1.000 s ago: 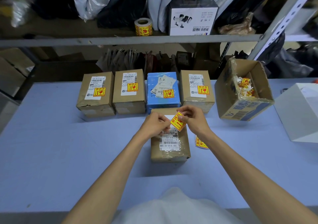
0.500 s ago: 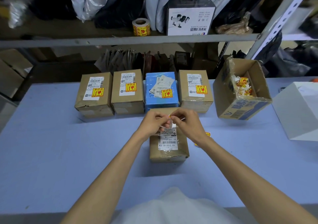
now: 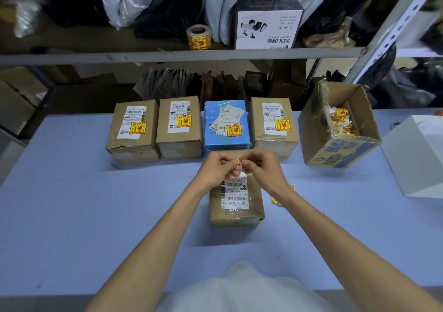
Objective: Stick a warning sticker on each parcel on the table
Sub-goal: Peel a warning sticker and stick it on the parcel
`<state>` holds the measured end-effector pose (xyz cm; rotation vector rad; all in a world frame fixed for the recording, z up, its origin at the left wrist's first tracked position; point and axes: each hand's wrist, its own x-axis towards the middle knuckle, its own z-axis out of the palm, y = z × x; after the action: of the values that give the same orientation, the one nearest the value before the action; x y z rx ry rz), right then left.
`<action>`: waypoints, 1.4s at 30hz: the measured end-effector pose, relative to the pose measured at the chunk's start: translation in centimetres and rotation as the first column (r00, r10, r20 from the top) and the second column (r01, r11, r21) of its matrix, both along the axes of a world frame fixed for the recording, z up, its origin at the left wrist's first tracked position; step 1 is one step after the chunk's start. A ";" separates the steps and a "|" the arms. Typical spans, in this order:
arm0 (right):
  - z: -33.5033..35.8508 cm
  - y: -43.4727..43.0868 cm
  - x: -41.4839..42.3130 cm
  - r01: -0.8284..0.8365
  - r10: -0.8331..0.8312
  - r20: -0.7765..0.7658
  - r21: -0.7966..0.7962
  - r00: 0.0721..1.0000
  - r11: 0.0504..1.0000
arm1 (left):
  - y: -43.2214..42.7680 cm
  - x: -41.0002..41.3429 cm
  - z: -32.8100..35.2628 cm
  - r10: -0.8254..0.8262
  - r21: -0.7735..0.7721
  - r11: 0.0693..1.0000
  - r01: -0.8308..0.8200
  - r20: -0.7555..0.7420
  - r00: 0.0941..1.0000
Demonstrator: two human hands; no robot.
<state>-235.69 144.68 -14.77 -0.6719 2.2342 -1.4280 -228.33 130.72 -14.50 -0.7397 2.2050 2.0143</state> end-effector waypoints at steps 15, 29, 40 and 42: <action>0.1 -0.1 -0.3 -0.001 0.011 0.108 -0.094 0.994 0.996 | 0.0 -0.1 0.5 0.032 0.047 0.998 -0.030 -0.026 0.999; 0.5 -0.2 -0.3 0.021 -0.008 0.135 -0.095 0.991 0.995 | -0.1 0.1 0.5 0.046 0.026 0.999 -0.044 -0.048 0.998; 0.5 -0.6 0.0 0.050 -0.034 0.151 -0.099 0.988 0.994 | -0.1 0.2 0.4 0.046 0.027 0.999 -0.044 -0.070 0.997; 0.6 -0.6 0.0 0.057 -0.041 0.154 -0.100 0.987 0.993 | 0.0 0.1 0.4 0.053 0.009 0.999 -0.053 -0.061 0.997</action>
<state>-235.65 144.06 -14.21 -0.5253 2.0843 -1.5736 -228.21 130.74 -14.12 -0.7537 2.2318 2.0963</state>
